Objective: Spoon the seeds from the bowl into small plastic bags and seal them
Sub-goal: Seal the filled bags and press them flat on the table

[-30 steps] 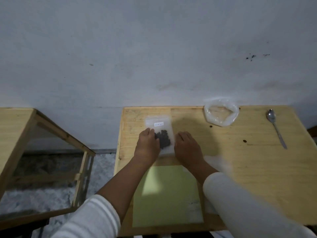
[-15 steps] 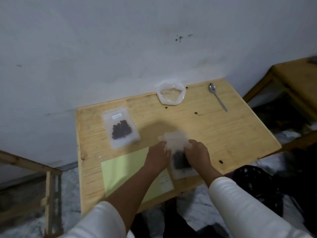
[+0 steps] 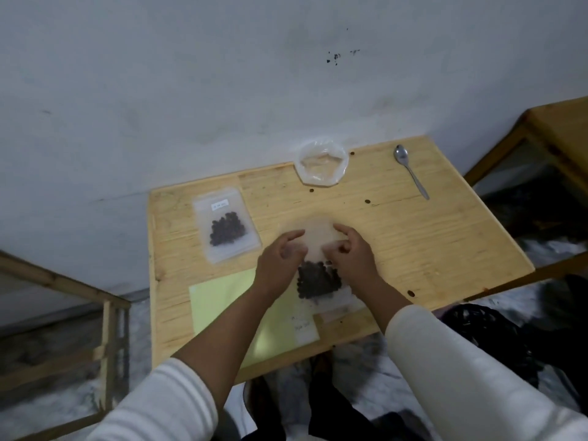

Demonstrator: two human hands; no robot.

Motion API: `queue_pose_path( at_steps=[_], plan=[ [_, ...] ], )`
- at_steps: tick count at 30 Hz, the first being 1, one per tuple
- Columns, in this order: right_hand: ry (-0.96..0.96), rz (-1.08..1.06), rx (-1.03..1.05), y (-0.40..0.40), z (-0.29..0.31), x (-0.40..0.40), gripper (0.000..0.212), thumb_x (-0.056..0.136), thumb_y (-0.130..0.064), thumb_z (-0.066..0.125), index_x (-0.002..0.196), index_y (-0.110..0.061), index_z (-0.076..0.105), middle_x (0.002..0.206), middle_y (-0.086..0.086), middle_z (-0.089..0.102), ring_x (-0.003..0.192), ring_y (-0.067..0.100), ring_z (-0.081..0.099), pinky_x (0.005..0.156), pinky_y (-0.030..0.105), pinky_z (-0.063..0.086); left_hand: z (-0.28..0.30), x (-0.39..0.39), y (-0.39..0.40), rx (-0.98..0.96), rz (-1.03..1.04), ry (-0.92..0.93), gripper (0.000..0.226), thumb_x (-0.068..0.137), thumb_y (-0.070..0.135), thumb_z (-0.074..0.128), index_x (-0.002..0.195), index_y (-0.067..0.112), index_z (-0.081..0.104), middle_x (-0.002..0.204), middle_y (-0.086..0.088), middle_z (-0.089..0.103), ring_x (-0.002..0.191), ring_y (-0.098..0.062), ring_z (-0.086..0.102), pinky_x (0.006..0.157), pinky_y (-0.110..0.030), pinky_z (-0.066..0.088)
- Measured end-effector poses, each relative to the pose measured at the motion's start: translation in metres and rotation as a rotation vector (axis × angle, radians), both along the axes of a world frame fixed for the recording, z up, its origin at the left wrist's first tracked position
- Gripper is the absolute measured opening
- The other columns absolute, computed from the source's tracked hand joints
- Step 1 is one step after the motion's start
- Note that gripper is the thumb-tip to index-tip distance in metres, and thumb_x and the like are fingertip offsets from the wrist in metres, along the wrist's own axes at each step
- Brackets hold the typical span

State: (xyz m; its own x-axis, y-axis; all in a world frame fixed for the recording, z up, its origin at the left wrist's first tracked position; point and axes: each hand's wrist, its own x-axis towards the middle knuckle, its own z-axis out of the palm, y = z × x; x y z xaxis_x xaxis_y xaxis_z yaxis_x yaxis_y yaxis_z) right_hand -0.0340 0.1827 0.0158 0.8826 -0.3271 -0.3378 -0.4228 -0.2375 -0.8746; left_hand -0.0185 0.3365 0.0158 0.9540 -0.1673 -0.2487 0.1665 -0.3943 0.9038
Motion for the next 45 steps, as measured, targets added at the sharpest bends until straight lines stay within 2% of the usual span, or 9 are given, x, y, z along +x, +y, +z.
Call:
queue_pose_path(
  at_steps=[4,8,11,15,22,28,33,41,45],
  plan=[
    [0.051,0.174,0.013,0.025,-0.003,-0.003,0.045,0.087,-0.028,0.061,0.13,-0.017,0.05,0.109,0.006,0.066,0.095,0.018,0.063,0.082,0.031,0.053,0.001,-0.003,0.028,-0.088,0.106,0.007,0.037,0.085,0.013,0.061,0.113,0.036,0.061,0.117,0.007,0.063,0.108,-0.011,0.057,0.095,-0.038,0.049],
    [0.034,0.445,-0.353,0.032,-0.01,-0.023,0.029,0.093,-0.032,0.051,0.113,-0.019,0.066,0.106,0.002,0.067,0.093,0.014,0.06,0.08,0.024,0.042,-0.004,-0.012,0.058,-0.102,0.22,-0.006,0.035,0.086,0.008,0.059,0.114,0.028,0.062,0.121,0.003,0.061,0.099,-0.006,0.058,0.085,-0.026,0.048],
    [0.05,0.581,-0.598,0.032,-0.016,-0.038,0.027,0.088,-0.027,0.06,0.107,-0.012,0.071,0.108,0.007,0.067,0.099,0.019,0.06,0.076,0.014,0.034,-0.011,-0.019,0.079,-0.105,0.267,-0.011,0.035,0.087,0.007,0.058,0.118,0.025,0.061,0.121,0.006,0.058,0.114,-0.012,0.052,0.093,-0.026,0.039],
    [0.065,0.656,-0.785,0.032,-0.028,-0.052,0.026,0.085,-0.028,0.06,0.1,-0.011,0.072,0.11,0.005,0.059,0.11,0.022,0.046,0.09,0.026,0.035,-0.015,-0.027,0.094,-0.127,0.288,0.01,0.036,0.088,0.007,0.057,0.118,0.026,0.061,0.126,0.004,0.056,0.122,-0.014,0.046,0.097,-0.026,0.035],
    [0.061,0.611,-0.804,0.046,-0.036,-0.06,0.016,0.083,-0.02,0.062,0.084,-0.006,0.07,0.102,0.008,0.059,0.107,0.024,0.048,0.097,0.032,0.038,-0.013,-0.038,0.104,-0.158,0.291,0.024,0.036,0.087,0.007,0.059,0.117,0.025,0.062,0.117,0.011,0.056,0.121,-0.013,0.046,0.105,-0.035,0.038],
    [-0.087,0.38,-0.608,0.062,-0.001,-0.035,0.013,0.085,-0.014,0.061,0.074,-0.008,0.059,0.085,0.004,0.049,0.087,0.021,0.047,0.075,0.028,0.037,-0.003,-0.04,0.113,-0.203,0.234,0.027,0.044,0.087,0.007,0.059,0.122,0.032,0.058,0.127,0.011,0.052,0.123,-0.007,0.038,0.103,-0.03,0.033],
    [-0.211,0.385,-0.461,0.099,0.049,-0.007,0.015,0.085,-0.017,0.058,0.071,-0.012,0.058,0.088,0.001,0.05,0.089,0.018,0.047,0.073,0.025,0.032,0.018,-0.034,0.111,-0.195,0.212,-0.026,0.045,0.088,0.008,0.059,0.125,0.033,0.055,0.122,0.018,0.049,0.121,-0.004,0.038,0.1,-0.025,0.032],
    [-0.274,0.433,-0.568,0.135,0.074,0.009,0.015,0.087,-0.021,0.059,0.074,-0.015,0.055,0.09,-0.002,0.047,0.097,0.016,0.043,0.076,0.024,0.031,0.046,-0.024,0.117,-0.251,0.174,-0.114,0.051,0.087,0.003,0.057,0.121,0.042,0.054,0.127,0.019,0.051,0.13,-0.008,0.04,0.107,-0.029,0.033],
    [-0.314,0.432,-0.635,0.144,0.075,0.014,0.014,0.088,-0.023,0.059,0.077,-0.014,0.057,0.09,-0.003,0.046,0.098,0.015,0.044,0.074,0.024,0.032,0.051,-0.02,0.12,-0.317,0.217,-0.137,0.043,0.086,0.013,0.06,0.117,0.042,0.058,0.127,0.012,0.058,0.124,-0.021,0.049,0.099,-0.034,0.044]
  ],
)
